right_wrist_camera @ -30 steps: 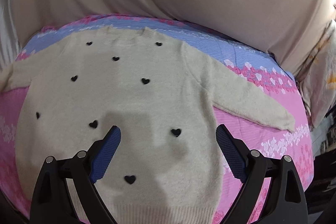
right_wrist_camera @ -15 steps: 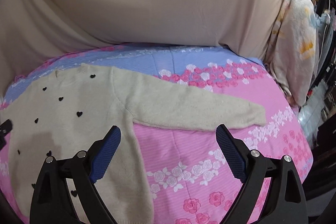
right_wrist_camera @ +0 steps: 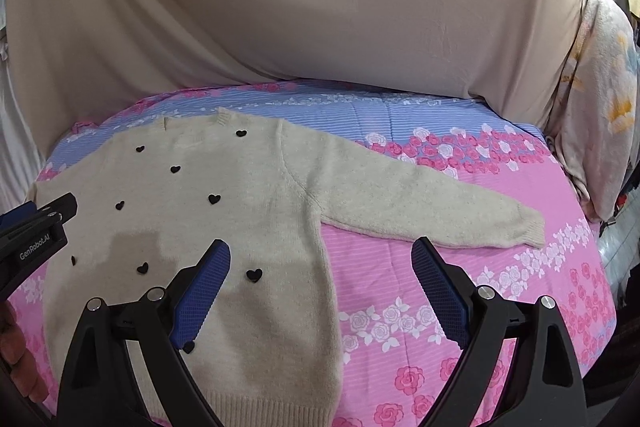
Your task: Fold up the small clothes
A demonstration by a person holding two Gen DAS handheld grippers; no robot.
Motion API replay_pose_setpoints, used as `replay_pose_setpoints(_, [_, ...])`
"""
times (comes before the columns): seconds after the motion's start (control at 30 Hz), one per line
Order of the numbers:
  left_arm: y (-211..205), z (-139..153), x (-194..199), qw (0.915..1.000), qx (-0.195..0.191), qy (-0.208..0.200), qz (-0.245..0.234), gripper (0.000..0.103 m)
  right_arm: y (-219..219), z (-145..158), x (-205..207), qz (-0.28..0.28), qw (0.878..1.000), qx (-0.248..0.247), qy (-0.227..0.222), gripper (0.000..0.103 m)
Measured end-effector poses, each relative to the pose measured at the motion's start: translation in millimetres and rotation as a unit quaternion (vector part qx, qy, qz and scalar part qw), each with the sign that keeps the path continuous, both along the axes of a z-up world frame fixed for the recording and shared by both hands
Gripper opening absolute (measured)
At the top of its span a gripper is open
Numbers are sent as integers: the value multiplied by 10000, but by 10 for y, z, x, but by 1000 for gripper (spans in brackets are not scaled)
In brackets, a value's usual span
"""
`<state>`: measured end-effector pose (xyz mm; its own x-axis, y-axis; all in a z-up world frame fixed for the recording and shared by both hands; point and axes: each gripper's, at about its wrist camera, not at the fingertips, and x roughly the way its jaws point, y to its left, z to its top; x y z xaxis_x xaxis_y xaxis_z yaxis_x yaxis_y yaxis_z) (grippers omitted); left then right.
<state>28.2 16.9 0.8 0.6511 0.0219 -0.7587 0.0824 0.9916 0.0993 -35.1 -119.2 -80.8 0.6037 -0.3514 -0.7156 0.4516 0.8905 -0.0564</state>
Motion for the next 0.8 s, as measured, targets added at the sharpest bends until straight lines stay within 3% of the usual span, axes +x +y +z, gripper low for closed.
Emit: replay_pose_setpoints(0.8, [-116,-10,-11,10000,29,18,-73,60,55,0,25,72,10000,0,14,90])
